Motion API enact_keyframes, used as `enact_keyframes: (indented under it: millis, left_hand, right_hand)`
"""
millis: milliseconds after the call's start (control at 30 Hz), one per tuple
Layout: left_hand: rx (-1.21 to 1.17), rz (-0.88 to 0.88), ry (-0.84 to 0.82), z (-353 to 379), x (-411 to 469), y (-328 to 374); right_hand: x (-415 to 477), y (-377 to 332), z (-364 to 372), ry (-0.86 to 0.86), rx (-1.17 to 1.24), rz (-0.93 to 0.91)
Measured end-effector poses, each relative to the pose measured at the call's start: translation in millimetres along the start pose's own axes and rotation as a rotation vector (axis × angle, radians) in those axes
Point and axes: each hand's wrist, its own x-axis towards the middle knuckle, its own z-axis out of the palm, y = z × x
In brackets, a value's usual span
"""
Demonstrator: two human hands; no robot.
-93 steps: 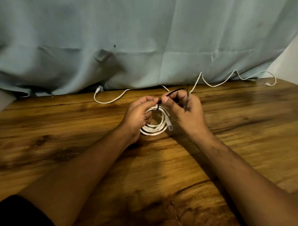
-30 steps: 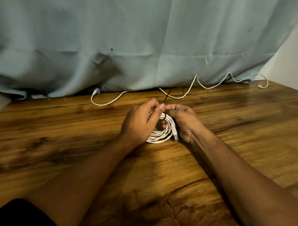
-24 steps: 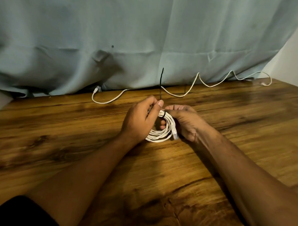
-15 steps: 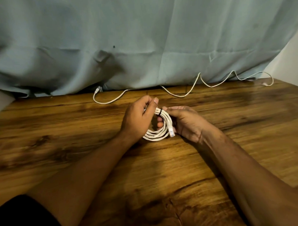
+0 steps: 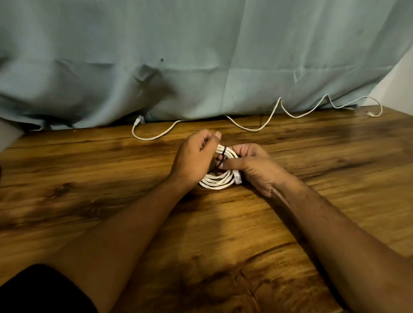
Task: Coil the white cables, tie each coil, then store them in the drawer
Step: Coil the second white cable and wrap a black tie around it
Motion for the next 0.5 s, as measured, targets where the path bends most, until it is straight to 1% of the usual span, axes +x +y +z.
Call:
enact_keyframes:
  millis: [167, 333, 400, 500]
  left_hand:
    - [-0.099, -0.078, -0.053, -0.4, 2.3, -5.5]
    - [-0.068, -0.108, -0.056, -0.5, 3.2, -7.3]
    - [-0.065, -0.102, -0.064, 0.6, 2.5, -5.1]
    - [-0.064, -0.095, -0.069, 0.5, 1.0, -2.0]
  right_hand:
    - [-2.2, 0.8, 3.8, 0.055, 0.010, -0.035]
    - [-2.5, -0.6, 8.6, 0.186, -0.039, -0.172]
    - [-1.2, 0.3, 7.4, 0.258, -0.097, -0.248]
    - [-1.4, -0.9, 7.6, 0.266, -0.252, -0.364]
